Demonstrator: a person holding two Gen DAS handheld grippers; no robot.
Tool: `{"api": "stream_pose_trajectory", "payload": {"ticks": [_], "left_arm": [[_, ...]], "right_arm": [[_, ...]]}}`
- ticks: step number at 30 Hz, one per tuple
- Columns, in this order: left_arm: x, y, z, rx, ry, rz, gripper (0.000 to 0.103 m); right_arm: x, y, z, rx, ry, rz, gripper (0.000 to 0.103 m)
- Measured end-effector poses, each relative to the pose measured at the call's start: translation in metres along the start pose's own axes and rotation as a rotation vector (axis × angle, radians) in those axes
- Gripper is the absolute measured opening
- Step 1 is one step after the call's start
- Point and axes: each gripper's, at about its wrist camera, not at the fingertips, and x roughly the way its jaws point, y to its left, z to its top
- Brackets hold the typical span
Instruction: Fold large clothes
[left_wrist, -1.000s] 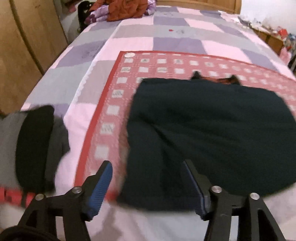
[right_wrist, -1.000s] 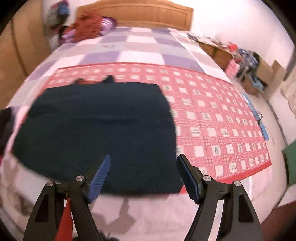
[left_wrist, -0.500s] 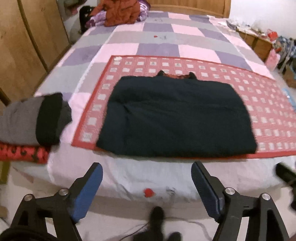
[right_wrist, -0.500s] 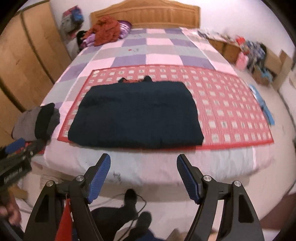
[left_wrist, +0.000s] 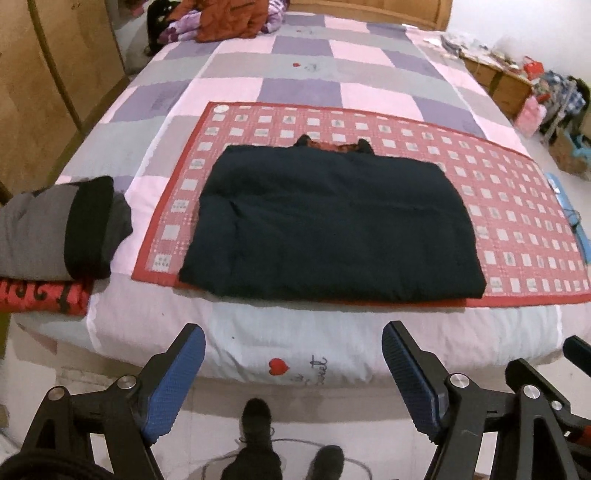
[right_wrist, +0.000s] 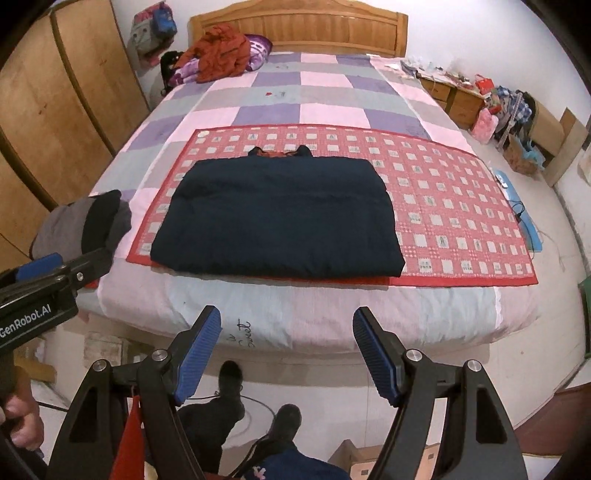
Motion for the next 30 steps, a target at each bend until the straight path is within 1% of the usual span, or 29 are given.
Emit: {"api": "stream_pose_trajectory", "payload": {"ticks": [9,19,30], "left_arm": [[0.000,-0.011,0.014,0.046,0.004,-0.006,0.082],[0.005,-0.019,0.023,0.045,0.022,-0.005,0.082],[0.009,-0.024,0.022,0.049,0.031,-0.001,0.082]], "right_arm": [[-0.001,0.004,0.015,0.005,0.002,0.012,0.077],[0.003,0.000,0.023,0.004,0.018,0.021,0.077],[0.009,-0.002,0.027,0.010,0.031,0.029,0.077]]}}
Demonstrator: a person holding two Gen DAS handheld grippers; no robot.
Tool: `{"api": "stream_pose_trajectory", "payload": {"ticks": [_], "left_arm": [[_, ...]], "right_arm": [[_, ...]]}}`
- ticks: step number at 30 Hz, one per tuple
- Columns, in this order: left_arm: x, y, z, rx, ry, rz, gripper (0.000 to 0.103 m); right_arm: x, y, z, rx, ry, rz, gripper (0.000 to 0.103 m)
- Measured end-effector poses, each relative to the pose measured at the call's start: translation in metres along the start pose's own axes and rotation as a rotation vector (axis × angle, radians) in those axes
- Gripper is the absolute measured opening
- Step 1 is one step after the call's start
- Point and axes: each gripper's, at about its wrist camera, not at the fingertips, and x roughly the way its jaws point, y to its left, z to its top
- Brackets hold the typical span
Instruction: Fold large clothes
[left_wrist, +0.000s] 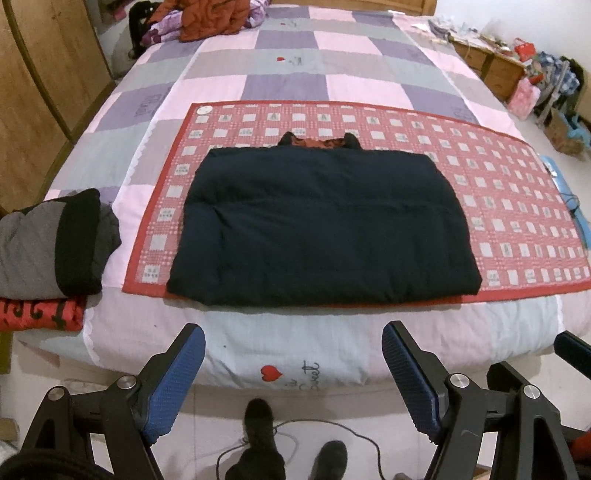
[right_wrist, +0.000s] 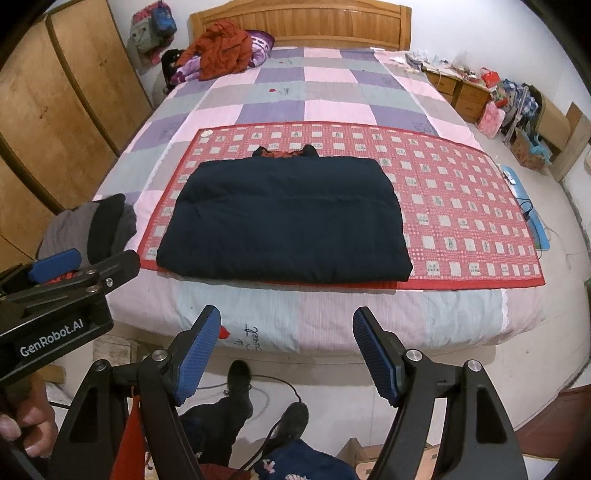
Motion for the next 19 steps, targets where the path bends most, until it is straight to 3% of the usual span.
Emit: {"api": "stream_pose_trajectory", "payload": {"ticks": [19], "left_arm": [[0.000,-0.004,-0.009,0.002,-0.006,-0.003,0.082]], "right_arm": [[0.003,0.000,-0.001,0.007,0.003,0.002,0.077]]}}
